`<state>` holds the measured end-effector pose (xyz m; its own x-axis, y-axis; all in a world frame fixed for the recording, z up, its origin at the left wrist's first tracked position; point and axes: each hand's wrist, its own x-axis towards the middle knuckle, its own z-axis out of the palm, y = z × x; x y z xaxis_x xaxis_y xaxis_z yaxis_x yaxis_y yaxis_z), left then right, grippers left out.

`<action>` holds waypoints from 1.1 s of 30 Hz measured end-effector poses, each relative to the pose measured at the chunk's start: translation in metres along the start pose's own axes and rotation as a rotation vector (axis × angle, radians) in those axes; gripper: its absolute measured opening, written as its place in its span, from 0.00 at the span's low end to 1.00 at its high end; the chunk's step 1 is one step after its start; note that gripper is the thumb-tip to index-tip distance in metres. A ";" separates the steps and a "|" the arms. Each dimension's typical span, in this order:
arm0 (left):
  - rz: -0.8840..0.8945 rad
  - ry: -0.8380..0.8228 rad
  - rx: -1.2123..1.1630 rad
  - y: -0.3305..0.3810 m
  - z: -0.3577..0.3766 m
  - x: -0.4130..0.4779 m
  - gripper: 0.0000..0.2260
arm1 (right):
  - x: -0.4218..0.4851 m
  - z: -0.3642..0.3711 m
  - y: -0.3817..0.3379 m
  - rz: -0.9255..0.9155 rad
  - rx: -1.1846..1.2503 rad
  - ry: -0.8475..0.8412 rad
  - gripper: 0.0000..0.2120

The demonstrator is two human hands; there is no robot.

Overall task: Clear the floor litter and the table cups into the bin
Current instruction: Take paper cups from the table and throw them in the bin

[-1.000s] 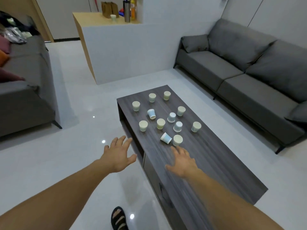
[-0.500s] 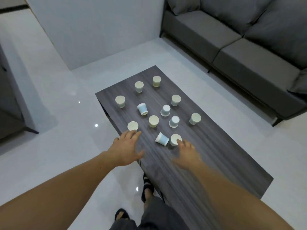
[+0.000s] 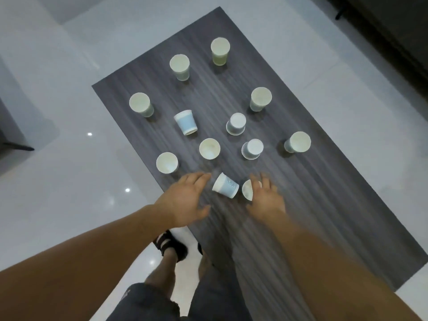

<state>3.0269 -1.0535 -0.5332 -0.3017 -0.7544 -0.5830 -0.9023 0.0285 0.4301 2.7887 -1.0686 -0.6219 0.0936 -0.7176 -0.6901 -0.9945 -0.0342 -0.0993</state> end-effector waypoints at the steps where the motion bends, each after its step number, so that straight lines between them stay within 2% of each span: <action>1: 0.003 -0.008 -0.025 -0.002 0.003 0.008 0.36 | 0.008 0.007 0.001 -0.002 -0.005 -0.006 0.46; 3: 0.011 -0.021 -0.063 -0.004 0.010 0.023 0.36 | 0.020 0.016 0.003 0.001 -0.011 -0.016 0.45; 8: 0.007 -0.021 -0.143 0.000 0.024 0.037 0.36 | 0.023 0.010 0.005 0.044 0.056 -0.027 0.32; 11: 0.014 -0.006 -0.185 0.010 0.028 0.039 0.38 | 0.017 -0.018 -0.002 0.071 0.238 0.036 0.35; 14: 0.013 0.023 -0.246 0.015 0.028 0.041 0.42 | 0.009 -0.044 -0.024 -0.077 0.497 0.039 0.41; 18: -0.047 0.142 -0.369 -0.002 0.021 0.041 0.38 | 0.007 -0.055 -0.056 -0.276 0.738 -0.105 0.44; 21: -0.089 0.198 -0.363 -0.026 0.021 0.036 0.34 | 0.020 -0.042 -0.069 -0.307 0.870 -0.173 0.41; 23: -0.174 0.231 -0.366 -0.043 0.025 0.026 0.36 | 0.038 -0.025 -0.070 -0.245 0.750 -0.029 0.36; 25: -0.265 0.232 -0.389 -0.058 0.032 0.012 0.43 | 0.057 -0.006 -0.067 -0.202 0.355 0.071 0.38; 26: -0.291 0.233 -0.396 -0.064 0.037 0.003 0.45 | 0.063 0.003 -0.066 -0.201 0.178 0.046 0.41; 28: -0.325 0.252 -0.406 -0.075 0.048 -0.015 0.47 | 0.073 0.018 -0.068 -0.210 -0.026 -0.047 0.45; 30: -0.372 0.268 -0.413 -0.084 0.058 -0.032 0.44 | 0.079 0.031 -0.071 -0.220 -0.129 -0.090 0.44; 33: -0.430 0.311 -0.379 -0.095 0.070 -0.057 0.38 | 0.074 0.039 -0.082 -0.227 -0.225 -0.066 0.40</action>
<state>3.1086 -0.9676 -0.5888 0.2168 -0.8029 -0.5553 -0.7342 -0.5090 0.4493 2.8794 -1.0912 -0.6929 0.3094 -0.6278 -0.7142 -0.9329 -0.3458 -0.1001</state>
